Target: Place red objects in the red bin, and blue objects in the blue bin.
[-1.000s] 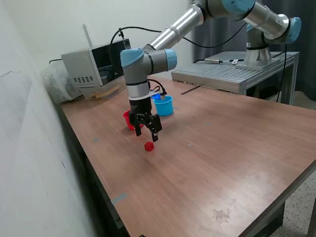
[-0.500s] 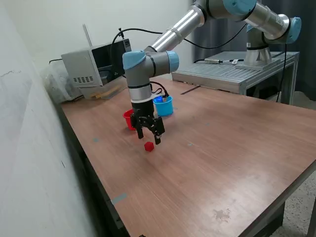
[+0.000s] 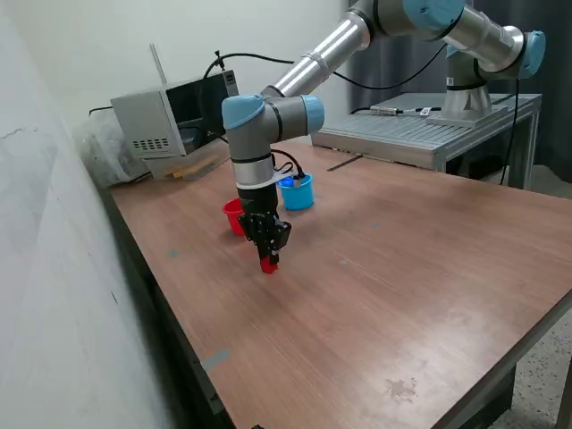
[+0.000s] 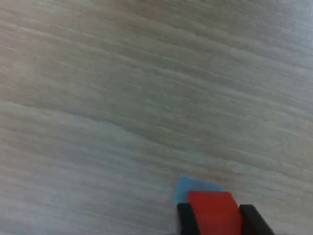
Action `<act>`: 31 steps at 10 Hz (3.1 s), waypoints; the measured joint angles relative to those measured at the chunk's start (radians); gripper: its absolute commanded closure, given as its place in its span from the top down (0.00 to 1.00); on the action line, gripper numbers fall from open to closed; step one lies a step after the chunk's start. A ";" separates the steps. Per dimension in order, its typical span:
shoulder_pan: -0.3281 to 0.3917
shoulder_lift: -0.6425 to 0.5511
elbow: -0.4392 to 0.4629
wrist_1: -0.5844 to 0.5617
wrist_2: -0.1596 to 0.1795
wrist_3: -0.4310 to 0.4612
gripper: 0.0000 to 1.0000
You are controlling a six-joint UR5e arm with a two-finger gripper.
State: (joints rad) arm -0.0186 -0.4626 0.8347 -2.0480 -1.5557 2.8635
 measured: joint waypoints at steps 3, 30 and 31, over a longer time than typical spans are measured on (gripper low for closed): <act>0.002 -0.020 -0.007 0.001 -0.013 0.031 0.00; -0.192 -0.189 0.135 0.131 -0.213 0.179 1.00; -0.192 -0.190 0.136 0.132 -0.213 0.181 1.00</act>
State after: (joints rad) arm -0.2104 -0.6525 0.9707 -1.9164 -1.7684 3.0443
